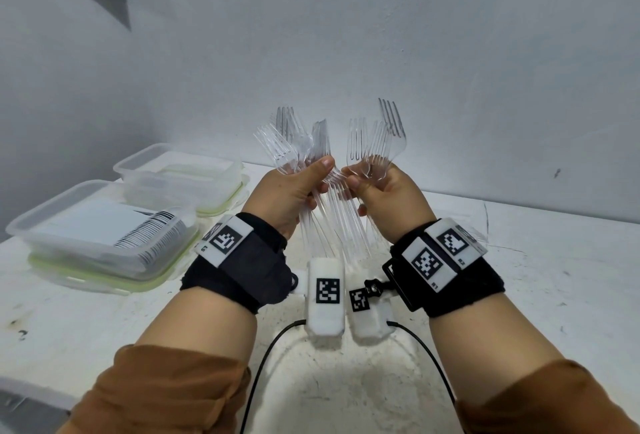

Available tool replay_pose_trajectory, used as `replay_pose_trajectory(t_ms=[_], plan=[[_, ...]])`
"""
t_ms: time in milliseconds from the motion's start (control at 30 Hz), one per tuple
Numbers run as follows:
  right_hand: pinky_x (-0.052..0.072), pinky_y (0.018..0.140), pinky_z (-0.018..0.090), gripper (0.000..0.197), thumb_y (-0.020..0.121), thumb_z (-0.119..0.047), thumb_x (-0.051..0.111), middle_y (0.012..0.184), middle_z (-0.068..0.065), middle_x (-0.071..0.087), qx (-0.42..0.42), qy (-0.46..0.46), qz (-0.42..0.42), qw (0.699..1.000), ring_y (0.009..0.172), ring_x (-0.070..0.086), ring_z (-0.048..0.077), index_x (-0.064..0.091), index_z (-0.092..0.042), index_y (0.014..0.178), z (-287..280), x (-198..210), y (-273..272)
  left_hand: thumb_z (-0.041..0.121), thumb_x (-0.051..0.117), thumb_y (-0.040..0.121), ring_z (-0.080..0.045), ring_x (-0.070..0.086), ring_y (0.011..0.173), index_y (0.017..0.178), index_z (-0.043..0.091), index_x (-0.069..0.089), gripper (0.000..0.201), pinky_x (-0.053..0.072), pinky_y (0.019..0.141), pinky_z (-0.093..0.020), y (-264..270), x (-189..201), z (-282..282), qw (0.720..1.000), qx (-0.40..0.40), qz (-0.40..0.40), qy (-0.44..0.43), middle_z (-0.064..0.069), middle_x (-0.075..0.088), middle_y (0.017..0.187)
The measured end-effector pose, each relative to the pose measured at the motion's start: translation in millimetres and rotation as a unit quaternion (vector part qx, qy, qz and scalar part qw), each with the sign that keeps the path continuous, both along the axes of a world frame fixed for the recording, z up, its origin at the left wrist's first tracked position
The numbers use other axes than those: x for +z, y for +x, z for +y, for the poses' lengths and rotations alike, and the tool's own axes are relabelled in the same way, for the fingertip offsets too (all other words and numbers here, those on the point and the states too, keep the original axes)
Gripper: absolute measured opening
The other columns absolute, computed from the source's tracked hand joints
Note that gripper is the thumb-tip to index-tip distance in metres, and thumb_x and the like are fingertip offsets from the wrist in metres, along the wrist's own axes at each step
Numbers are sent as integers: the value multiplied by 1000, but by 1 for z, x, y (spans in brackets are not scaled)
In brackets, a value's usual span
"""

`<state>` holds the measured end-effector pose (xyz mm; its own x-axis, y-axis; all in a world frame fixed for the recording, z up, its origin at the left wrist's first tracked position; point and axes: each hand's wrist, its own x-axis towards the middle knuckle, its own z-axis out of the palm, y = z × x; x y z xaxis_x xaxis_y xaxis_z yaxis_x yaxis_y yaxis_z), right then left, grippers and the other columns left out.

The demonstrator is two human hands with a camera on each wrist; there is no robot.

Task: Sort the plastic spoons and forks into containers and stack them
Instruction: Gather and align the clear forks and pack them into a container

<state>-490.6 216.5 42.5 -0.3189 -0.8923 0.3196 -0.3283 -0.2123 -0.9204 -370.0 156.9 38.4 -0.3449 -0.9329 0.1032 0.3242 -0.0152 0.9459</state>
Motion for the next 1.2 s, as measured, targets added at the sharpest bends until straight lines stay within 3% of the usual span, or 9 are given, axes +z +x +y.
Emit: replay_pose_trajectory(t_ms=[267,400,467,533,600,767,900,1033,1200], plan=[[45,54,16,15,92,-10,55,67,-14,60,-5,1,-10,1000,54,56,-8,56,-21,81,1,1,3,15,69,82,-8,52,57,80,14,67,3,38,52,-19,0,2,3,1000,1,13,2,6,60,60],[46,59,17,13,93,-17,53,74,-13,62,-7,20,-13,1000,62,59,-5,63,-10,98,1,5,1,16,68,83,-6,53,55,80,16,67,3,38,51,-18,2,1,2,1000,8,13,-2,9,60,56],[46,63,19,14,95,-22,51,78,-9,62,-26,19,-14,999,69,59,3,64,-16,94,1,6,-2,16,67,84,-5,54,55,81,16,66,3,38,51,-17,3,1,1,1000,12,11,-8,11,61,57],[45,62,20,17,97,-22,47,71,-6,57,-49,8,-24,998,64,54,7,62,-22,89,1,5,-5,17,66,84,-3,54,55,82,18,65,2,37,52,-17,4,1,-1,1000,15,8,-12,13,62,57],[44,63,20,16,98,-20,44,67,-9,49,-63,8,-14,998,60,46,5,60,-21,99,0,4,-7,18,66,84,-4,54,56,83,18,65,2,37,53,-17,4,2,-2,1000,16,6,-10,14,63,59],[42,85,28,29,100,-19,37,76,-20,43,-50,48,33,997,66,43,-2,50,-16,126,-1,1,-6,16,67,84,-6,53,58,84,17,65,2,37,55,-18,3,0,-1,1000,7,5,-9,7,64,68],[43,60,14,27,99,-13,39,65,-7,44,-46,52,29,997,58,45,8,50,-33,113,3,3,-6,15,65,84,-5,54,59,85,16,64,2,38,62,-20,2,-2,0,1000,-5,9,-18,0,66,82],[45,59,14,26,93,-6,52,64,-5,54,-82,-5,-27,996,48,54,-2,58,-30,88,1,0,-7,15,66,83,-6,54,61,85,17,65,2,38,64,-21,3,-4,-2,1000,-4,13,-19,1,66,80],[40,49,9,18,89,-10,60,62,-5,59,-77,-16,-56,995,47,53,-3,69,-22,101,-1,0,-6,16,65,84,-2,54,56,85,18,64,2,39,55,-15,3,-2,-2,1000,-8,7,-17,2,66,79]])
